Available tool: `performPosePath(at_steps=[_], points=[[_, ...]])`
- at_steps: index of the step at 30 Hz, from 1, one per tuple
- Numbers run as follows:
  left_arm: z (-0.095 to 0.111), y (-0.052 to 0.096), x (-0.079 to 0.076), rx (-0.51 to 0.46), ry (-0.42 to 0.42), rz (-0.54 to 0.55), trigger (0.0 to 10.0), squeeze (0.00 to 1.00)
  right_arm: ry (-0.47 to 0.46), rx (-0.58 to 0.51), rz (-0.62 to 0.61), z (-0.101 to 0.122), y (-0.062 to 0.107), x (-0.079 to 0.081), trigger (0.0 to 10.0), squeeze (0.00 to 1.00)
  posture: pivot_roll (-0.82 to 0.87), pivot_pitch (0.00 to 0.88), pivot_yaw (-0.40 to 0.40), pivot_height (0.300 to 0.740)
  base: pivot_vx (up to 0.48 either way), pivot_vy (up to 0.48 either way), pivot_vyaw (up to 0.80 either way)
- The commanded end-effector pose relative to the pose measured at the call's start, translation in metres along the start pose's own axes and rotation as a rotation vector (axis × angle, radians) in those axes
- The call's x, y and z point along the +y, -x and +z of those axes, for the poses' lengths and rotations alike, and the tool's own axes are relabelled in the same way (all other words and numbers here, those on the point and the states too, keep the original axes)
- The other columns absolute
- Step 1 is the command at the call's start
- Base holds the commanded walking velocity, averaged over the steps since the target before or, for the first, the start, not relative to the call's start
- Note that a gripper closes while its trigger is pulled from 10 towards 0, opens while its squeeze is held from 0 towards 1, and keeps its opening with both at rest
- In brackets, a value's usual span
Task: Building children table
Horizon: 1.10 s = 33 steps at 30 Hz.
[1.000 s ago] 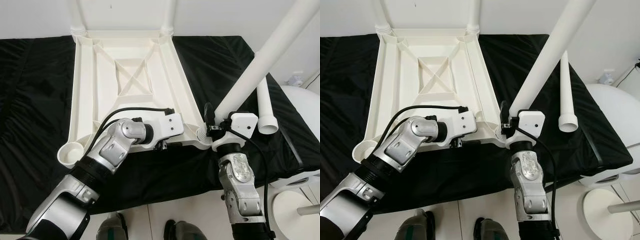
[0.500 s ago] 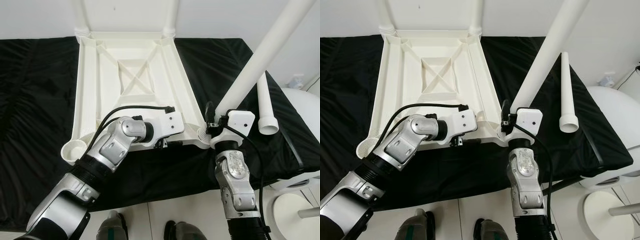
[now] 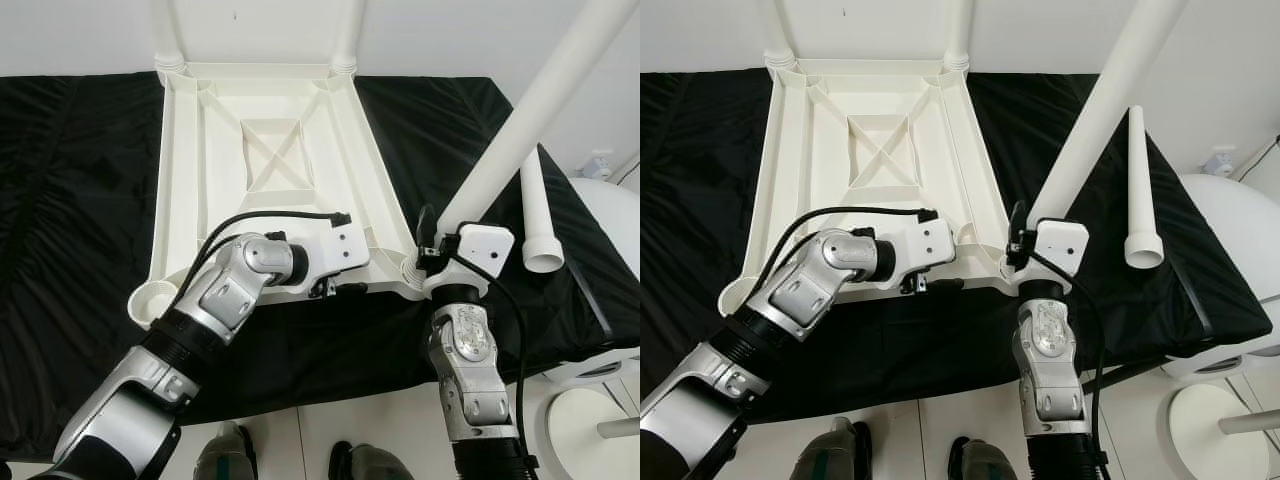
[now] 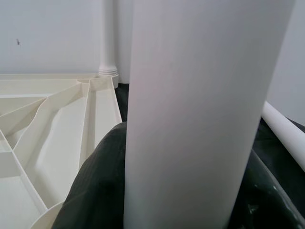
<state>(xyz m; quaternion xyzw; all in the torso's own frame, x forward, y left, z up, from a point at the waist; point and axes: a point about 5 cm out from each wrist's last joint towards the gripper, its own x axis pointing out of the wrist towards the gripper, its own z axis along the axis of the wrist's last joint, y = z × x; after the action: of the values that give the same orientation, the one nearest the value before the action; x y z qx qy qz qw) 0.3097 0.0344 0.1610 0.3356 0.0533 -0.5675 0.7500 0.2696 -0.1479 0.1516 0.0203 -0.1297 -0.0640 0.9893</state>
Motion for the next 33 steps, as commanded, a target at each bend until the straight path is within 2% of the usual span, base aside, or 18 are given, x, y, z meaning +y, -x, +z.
performPosePath(at_steps=[1,23,24,25,30,31,33], points=[[0.001,0.002,0.003,0.003,-0.012,0.012,10.0,0.0,0.065,0.196,-0.11,-0.038,0.013,-0.029,10.0,0.0,0.0,0.119,-0.041,0.74,0.0,0.0,0.0],[0.003,0.0,0.002,-0.006,-0.016,0.008,10.0,0.0,0.052,0.14,-0.036,-0.031,0.009,-0.024,10.0,0.0,0.0,0.105,-0.046,0.74,0.0,0.0,0.0],[0.003,0.0,0.002,-0.006,-0.016,0.008,10.0,0.0,0.052,0.138,-0.032,-0.031,0.009,-0.024,10.0,0.19,0.0,0.106,-0.046,0.74,0.0,0.0,0.0],[0.003,0.0,0.002,-0.007,-0.016,0.009,10.0,0.0,0.054,0.131,-0.029,-0.03,0.009,-0.024,10.0,1.0,0.0,0.106,-0.047,0.74,0.0,0.0,0.0],[0.003,0.0,0.002,-0.007,-0.016,0.009,10.0,0.0,0.055,0.124,-0.027,-0.029,0.009,-0.024,10.0,1.0,0.0,0.109,-0.047,0.74,0.0,0.0,0.0],[0.003,0.0,0.002,-0.007,-0.015,0.009,10.0,0.0,0.045,0.123,-0.012,-0.028,0.009,-0.023,10.0,0.0,-0.01,0.11,-0.048,0.74,0.0,0.0,0.0],[0.003,0.0,0.002,-0.008,-0.014,0.009,10.0,0.0,0.038,0.121,-0.001,-0.028,0.009,-0.022,10.0,0.0,-0.01,0.11,-0.048,0.74,0.0,0.0,0.0]])
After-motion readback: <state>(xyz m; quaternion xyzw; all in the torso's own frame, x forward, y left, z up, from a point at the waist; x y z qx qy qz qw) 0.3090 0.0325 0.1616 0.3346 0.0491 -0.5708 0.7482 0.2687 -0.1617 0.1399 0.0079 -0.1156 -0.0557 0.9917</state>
